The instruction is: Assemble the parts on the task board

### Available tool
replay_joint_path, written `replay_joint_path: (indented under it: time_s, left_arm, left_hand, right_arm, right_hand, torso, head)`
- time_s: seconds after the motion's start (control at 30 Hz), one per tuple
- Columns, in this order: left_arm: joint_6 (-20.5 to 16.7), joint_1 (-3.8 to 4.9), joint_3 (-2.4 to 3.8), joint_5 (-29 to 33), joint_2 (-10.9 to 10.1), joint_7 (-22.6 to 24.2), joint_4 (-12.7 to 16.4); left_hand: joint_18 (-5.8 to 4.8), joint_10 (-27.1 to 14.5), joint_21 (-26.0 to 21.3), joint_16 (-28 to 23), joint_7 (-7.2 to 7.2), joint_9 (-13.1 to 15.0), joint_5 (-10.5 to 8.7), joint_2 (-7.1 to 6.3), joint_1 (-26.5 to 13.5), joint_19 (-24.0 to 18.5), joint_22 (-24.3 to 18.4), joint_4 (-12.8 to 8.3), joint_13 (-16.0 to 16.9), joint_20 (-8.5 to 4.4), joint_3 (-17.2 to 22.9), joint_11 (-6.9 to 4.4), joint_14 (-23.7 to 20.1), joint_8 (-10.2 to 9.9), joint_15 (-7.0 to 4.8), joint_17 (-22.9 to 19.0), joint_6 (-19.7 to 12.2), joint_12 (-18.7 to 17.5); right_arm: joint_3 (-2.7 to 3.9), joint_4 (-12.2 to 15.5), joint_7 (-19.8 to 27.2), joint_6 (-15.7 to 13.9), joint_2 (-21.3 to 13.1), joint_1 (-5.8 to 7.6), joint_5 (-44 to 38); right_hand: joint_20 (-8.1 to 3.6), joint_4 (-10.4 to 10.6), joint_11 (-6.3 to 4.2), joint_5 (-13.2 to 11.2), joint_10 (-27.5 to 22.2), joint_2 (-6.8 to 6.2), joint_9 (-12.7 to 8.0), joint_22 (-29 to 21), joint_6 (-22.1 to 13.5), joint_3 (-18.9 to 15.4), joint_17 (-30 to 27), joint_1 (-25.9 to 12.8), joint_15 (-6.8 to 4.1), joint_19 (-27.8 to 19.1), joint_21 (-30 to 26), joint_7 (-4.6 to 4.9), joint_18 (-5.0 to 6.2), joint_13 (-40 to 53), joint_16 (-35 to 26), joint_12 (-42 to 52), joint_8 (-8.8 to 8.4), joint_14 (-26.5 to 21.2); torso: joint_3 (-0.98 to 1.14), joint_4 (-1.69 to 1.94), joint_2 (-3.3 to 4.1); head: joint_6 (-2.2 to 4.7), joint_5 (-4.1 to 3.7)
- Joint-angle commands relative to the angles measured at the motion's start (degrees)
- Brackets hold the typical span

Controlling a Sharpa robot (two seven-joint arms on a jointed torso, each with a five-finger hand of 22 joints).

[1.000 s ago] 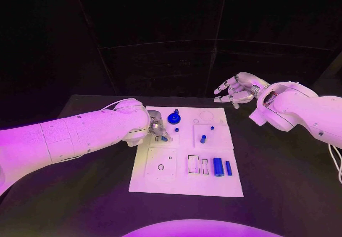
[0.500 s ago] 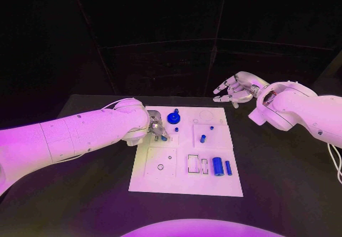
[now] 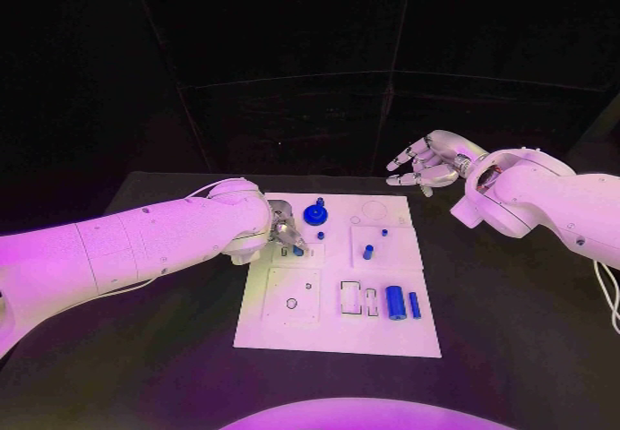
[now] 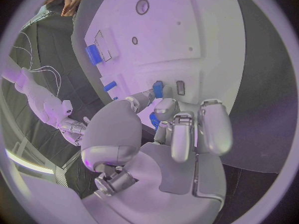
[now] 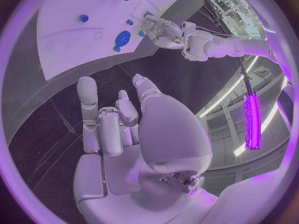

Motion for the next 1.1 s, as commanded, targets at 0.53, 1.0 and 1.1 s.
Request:
replay_joint_path:
  time_s: [0.53, 1.0, 1.1]
  left_arm:
    - [3.4, -0.13, -0.19, 0.7, 1.4, -0.7, -2.3]
    - [2.9, -0.13, -0.18, 0.9, 1.3, -0.9, -3.4]
    - [2.1, -0.12, -0.16, 0.9, 1.1, -0.6, -3.5]
  left_hand:
    - [-1.24, 0.7, 0.5, 0.2, -0.75, 0.4, -0.61, -1.43, -3.4, 0.6, 0.8, -0.5, 0.5, -0.58, -4.2, -0.46, 6.1, 0.3, -0.75, 15.1, 1.8, 0.9]
    - [-1.37, 1.0, 0.9, 0.2, -0.80, 0.7, -0.92, -3.03, -6.8, 0.8, 1.6, 3.0, 0.9, -0.67, -14.1, -0.52, 6.1, 0.3, -0.79, 15.1, 2.9, 1.5]
    - [-1.39, 1.0, 1.0, 0.2, -0.96, 0.8, -2.22, -3.45, -7.1, 0.8, 1.8, 4.0, 0.9, -0.72, -17.7, -0.60, 6.1, 0.2, -0.90, 15.1, 2.9, 1.6]
  right_arm:
    - [0.05, 0.1, 0.4, 0.0, 0.1, 0.13, -0.1]
    - [0.05, -0.1, 0.5, 0.1, 0.4, 0.13, -0.1]
    - [0.04, -0.1, 0.5, 0.1, 0.4, 0.13, -0.1]
  right_hand:
    - [0.06, 0.3, 0.07, 0.2, -0.3, 0.67, -0.1, -0.1, -0.4, -0.1, 0.0, 0.0, -0.28, -0.3, -0.3, 0.08, 0.30, -0.1, -0.2, -0.3, 0.28, 2.4]
    - [0.06, 0.4, 0.07, 0.1, -0.4, 0.60, -0.1, -0.1, -0.4, -0.1, -0.1, 0.1, -0.28, -0.3, -0.4, 0.09, 0.31, -0.1, -0.3, -0.3, 0.31, 2.4]
    - [0.06, 0.4, 0.07, 0.1, -0.4, 0.57, -0.1, -0.2, -0.4, -0.1, -0.1, 0.0, -0.28, -0.4, -0.4, 0.09, 0.32, -0.1, -0.3, -0.3, 0.32, 2.4]
  torso:
    - [0.02, -0.03, 0.02]
    - [-0.04, -0.02, -0.01]
    - [-0.08, 0.02, 0.02]
  head:
    - [-0.28, -0.28]
    - [-0.21, -0.35]
    - [-0.17, -0.36]
